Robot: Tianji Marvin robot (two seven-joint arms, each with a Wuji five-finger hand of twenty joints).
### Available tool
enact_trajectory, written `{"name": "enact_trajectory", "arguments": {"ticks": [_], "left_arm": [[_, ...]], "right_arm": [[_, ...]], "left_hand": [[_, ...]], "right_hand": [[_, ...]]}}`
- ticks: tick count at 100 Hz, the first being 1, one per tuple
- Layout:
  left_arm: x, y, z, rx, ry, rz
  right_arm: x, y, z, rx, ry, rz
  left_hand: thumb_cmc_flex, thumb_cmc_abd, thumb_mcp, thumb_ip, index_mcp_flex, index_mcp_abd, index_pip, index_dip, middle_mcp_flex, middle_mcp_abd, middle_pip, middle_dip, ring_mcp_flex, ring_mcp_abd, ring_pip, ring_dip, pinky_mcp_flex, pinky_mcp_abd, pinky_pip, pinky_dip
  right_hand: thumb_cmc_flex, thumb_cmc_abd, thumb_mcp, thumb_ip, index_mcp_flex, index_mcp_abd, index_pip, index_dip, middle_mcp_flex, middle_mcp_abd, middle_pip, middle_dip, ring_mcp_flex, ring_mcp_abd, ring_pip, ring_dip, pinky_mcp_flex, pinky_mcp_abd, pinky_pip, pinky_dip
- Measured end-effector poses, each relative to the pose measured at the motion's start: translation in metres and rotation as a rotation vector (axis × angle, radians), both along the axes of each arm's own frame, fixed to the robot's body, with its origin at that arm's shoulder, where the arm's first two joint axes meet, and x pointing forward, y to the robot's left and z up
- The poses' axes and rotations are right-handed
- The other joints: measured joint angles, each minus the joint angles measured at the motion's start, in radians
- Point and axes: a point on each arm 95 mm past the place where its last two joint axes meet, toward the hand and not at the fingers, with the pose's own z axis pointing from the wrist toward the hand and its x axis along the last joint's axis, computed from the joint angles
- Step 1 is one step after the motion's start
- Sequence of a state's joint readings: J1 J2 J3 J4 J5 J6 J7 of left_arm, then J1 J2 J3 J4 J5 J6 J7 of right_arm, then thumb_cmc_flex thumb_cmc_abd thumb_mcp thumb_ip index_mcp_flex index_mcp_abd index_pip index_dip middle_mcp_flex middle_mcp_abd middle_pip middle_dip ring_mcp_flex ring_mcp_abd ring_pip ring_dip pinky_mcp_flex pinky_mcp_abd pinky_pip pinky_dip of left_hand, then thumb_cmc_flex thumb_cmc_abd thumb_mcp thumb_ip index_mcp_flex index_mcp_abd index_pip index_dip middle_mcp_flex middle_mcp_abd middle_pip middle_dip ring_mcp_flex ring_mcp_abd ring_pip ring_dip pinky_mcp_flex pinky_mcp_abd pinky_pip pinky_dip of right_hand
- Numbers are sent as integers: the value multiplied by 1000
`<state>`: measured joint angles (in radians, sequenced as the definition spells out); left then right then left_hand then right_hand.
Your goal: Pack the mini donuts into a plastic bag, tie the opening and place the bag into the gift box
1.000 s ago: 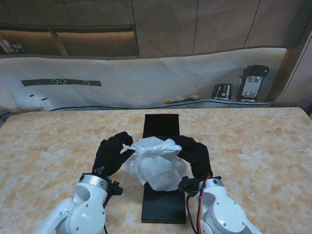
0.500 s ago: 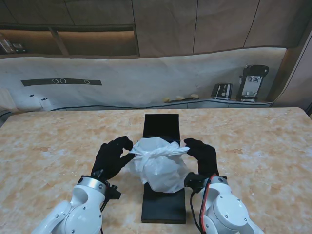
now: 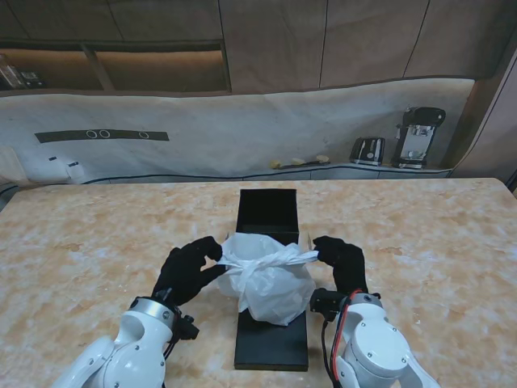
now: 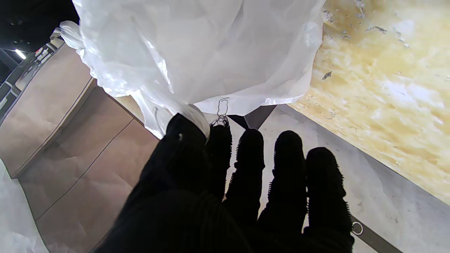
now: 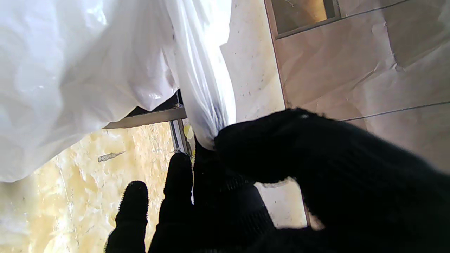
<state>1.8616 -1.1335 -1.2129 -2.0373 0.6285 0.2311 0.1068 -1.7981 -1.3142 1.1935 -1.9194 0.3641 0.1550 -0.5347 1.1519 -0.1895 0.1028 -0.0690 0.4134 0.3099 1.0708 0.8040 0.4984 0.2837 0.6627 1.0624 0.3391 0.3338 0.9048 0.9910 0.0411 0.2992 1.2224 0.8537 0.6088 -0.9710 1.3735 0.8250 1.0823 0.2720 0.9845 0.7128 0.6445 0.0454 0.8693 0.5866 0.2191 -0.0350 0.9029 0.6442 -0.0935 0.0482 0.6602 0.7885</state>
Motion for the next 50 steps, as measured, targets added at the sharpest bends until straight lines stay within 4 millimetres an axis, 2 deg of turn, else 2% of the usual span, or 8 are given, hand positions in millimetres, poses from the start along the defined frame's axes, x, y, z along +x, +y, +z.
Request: {"name": "enact_trajectory", "arguments": {"ticks": [10,17,22,23,27,32,44,50], "left_arm": [[1,1,-1,-8,7,4],[1,3,0,-19,9,5],[2,4,0,-27,9,5],[2,4,0,-28,8,5],[2,5,0,-29,6,8],[3,6,0,-28,2,15],[3,10,0,-55,5,28],[3,12,0,-91,16,30]], "right_arm": [[0,-1,0,-32,-16,17],[0,-2,0,-48,-22,24],[0,-3,0,-50,-22,26],[0,-3,0,-50,-22,26],[0,-4,0,-49,-21,23],[0,-6,0,-50,-22,16],[0,-11,1,-55,-40,15],[-1,-13,1,-63,-51,28]], "left_hand": [[2,0,0,0,0,-20,-75,-82,-40,-2,-36,-60,-23,-17,-69,-60,-12,-2,-46,-22],[4,0,12,-5,0,-22,-131,-151,-86,-2,-27,-125,-47,-25,-104,-98,-22,-9,-63,-31],[3,-46,101,-20,1,-27,-161,-182,-104,-2,-34,-178,-59,-26,-118,-126,-25,-10,-68,-32],[3,-59,139,-26,1,-28,-169,-191,-111,-3,-35,-185,-62,-27,-130,-134,-25,-10,-69,-32],[5,-92,276,-26,1,-30,-187,-212,-124,-4,-41,-239,-61,-35,-141,-151,-26,-10,-74,-32],[1,-128,358,-38,2,-31,-206,-234,-135,-4,-37,-280,-61,-35,-146,-165,-27,-10,-85,-34],[-75,-182,452,-44,15,-35,-249,-260,-146,-16,-33,-349,-63,-37,-175,-189,-36,-10,-121,-52],[-129,-191,479,-44,27,-35,-280,-261,-146,-16,-37,-360,-63,-37,-194,-200,-38,-10,-135,-58]], "right_hand": [[2,-13,117,-364,-37,-21,-26,-41,-33,7,-24,-2,-4,0,-68,-36,-5,0,-96,10],[20,-9,126,-576,-75,-90,-45,-68,-72,8,-79,-11,-29,0,-134,-73,-11,0,-147,24],[55,2,120,-729,-112,-117,-48,-102,-141,8,-136,-69,-53,-4,-185,-106,-13,-1,-183,39],[57,4,119,-743,-120,-118,-48,-109,-146,8,-148,-81,-57,-7,-200,-113,-13,-2,-189,45],[65,34,114,-745,-150,-142,-45,-122,-178,8,-175,-134,-64,-10,-238,-134,-14,-2,-206,50],[65,58,96,-740,-171,-151,-103,-154,-213,8,-197,-163,-76,-11,-277,-159,-14,-2,-241,52],[2,109,49,-590,-171,-156,-277,-161,-237,8,-228,-185,-76,-11,-345,-195,-12,-2,-289,28],[-15,133,28,-525,-184,-164,-352,-137,-263,8,-258,-187,-76,-11,-390,-216,-12,-2,-311,2]]}}
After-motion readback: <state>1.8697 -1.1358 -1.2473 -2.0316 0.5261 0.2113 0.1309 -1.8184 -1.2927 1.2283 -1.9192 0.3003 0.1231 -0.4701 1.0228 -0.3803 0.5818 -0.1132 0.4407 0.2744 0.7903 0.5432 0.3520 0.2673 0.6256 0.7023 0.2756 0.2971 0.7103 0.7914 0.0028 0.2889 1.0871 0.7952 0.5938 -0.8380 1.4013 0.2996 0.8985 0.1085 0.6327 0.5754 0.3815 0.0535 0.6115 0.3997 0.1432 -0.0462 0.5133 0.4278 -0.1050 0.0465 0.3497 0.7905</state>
